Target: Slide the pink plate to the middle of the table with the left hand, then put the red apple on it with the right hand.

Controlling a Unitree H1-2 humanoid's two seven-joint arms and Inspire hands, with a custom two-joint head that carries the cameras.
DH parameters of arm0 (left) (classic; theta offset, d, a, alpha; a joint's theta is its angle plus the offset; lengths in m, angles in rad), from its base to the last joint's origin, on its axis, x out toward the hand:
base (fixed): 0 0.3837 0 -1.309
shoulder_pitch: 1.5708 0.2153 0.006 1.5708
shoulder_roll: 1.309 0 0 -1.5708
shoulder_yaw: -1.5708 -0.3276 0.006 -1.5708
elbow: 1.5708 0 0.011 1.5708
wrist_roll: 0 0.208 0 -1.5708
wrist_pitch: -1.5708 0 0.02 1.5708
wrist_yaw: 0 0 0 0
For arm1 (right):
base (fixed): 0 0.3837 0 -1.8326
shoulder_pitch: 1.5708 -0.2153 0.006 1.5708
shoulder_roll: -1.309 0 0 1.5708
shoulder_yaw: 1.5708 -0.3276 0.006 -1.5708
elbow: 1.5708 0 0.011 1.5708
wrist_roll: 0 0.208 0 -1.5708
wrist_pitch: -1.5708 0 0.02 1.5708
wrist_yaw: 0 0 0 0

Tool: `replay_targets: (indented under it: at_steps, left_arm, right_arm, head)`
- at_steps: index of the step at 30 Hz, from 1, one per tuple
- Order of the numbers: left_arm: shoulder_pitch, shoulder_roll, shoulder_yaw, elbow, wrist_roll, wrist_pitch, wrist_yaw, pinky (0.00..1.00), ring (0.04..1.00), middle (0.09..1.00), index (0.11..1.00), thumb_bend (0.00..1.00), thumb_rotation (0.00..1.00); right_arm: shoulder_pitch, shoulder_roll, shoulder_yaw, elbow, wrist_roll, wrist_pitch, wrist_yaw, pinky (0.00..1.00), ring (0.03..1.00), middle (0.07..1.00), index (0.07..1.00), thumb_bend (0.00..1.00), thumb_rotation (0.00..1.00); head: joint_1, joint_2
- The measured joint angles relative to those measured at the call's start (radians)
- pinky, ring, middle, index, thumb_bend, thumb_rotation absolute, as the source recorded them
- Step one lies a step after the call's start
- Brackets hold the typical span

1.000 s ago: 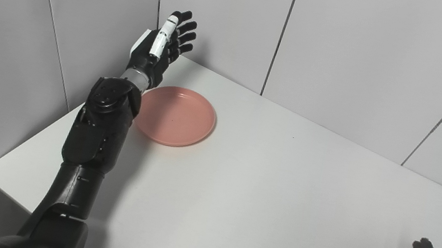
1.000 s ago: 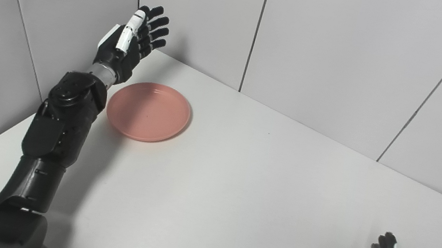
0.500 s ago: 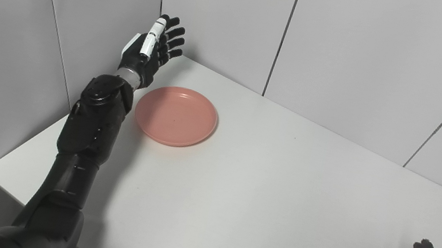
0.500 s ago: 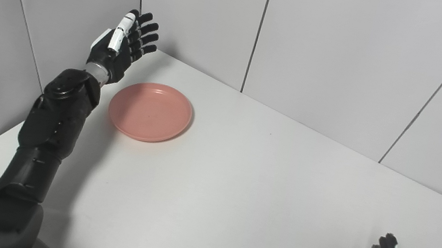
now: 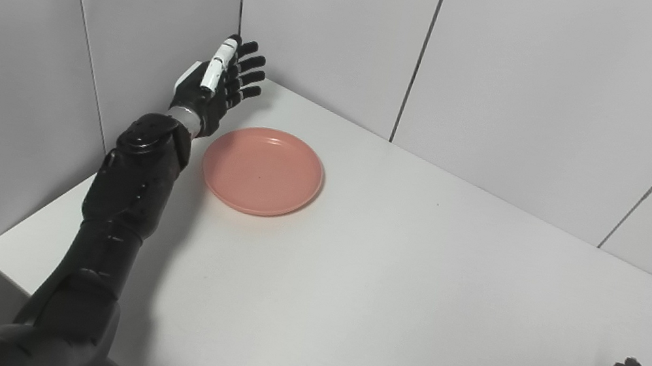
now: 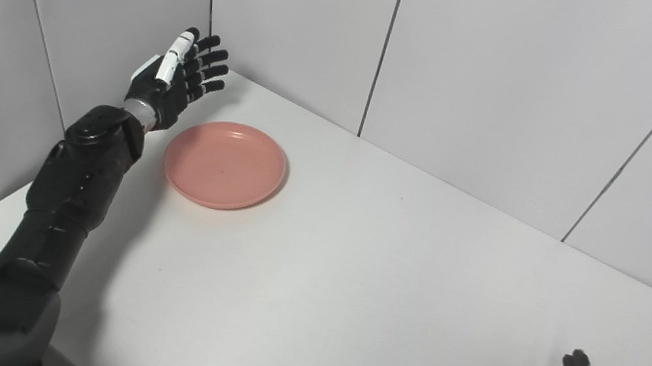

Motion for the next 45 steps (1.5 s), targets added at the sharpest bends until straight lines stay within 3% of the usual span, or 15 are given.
replay_targets:
  at_steps: [9,19,33,45]
  left_arm:
    - [-0.005,0.008,0.009,0.051,-0.001,-0.003,-0.011,0.88,0.888,0.886,0.874,0.30,1.00]
    - [-0.019,0.027,0.025,0.101,-0.002,-0.066,-0.039,0.86,0.881,0.890,0.868,0.32,1.00]
    - [-0.019,0.044,0.056,0.137,-0.012,-0.073,-0.040,0.89,0.894,0.897,0.883,0.30,1.00]
    - [-0.016,0.060,0.061,0.204,-0.021,-0.080,-0.049,0.87,0.878,0.873,0.857,0.30,1.00]
  right_arm:
    - [0.000,-0.002,0.000,0.000,0.000,0.000,0.000,1.00,1.000,1.000,1.000,0.00,1.00]
    - [-0.001,-0.007,-0.002,0.000,0.000,0.004,0.001,1.00,1.000,1.000,1.000,0.00,1.00]
    - [-0.001,-0.012,-0.004,-0.021,0.003,0.032,0.008,1.00,1.000,1.000,1.000,0.00,1.00]
    - [-0.001,-0.013,-0.008,-0.022,0.011,0.039,0.011,1.00,1.000,1.000,1.000,0.00,1.00]
  head:
    - [0.009,-0.002]
    - [0.018,-0.003]
    - [0.023,0.000]
    - [0.025,0.006]
